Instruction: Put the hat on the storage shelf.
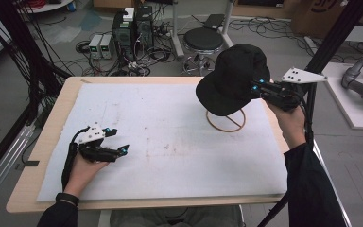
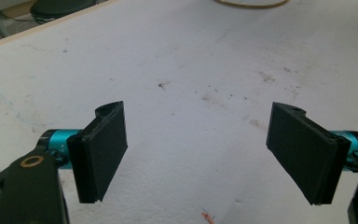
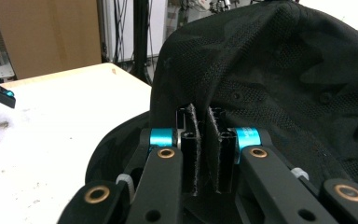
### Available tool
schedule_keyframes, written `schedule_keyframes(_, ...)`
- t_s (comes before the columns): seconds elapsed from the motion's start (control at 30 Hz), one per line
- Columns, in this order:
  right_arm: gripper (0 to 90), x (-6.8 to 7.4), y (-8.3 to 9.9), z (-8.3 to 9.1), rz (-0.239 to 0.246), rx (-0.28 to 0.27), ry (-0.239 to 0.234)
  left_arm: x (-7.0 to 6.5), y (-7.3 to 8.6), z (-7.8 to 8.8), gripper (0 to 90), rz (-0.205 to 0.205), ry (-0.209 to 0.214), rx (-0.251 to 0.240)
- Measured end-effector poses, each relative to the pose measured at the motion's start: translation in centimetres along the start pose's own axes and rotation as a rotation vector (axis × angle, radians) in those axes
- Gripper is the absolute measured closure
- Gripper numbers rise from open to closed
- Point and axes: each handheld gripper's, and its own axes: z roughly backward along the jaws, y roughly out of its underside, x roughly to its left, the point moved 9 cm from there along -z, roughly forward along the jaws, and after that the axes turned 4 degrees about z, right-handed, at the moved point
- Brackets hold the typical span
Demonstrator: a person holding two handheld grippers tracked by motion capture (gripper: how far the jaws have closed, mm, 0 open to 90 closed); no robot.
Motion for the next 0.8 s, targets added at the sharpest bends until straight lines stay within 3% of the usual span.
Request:
schedule_keyframes(0.27, 80.3, -0.1, 0.4, 0.3, 0.019, 0.014, 0.028, 0.0, -0.1, -0.2, 20.0, -0.002, 0.002, -0.005)
schedule_keyframes(0.4, 73.0, -0.1, 0.5, 0.6, 0.024, 0.004, 0.045, 0.0, -0.2, -0.2, 20.0, 0.000, 0.000, -0.007)
schedule_keyframes(0.53, 65.6, -0.3, 0.5, 1.0, 0.005, -0.003, 0.062, 0.0, -0.2, -0.2, 20.0, -0.001, 0.000, -0.006)
schedule_keyframes(0.8, 61.6, -0.6, 1.0, 1.2, -0.005, 0.012, 0.088, 0.0, -0.2, -0.2, 20.0, -0.006, 0.000, -0.003)
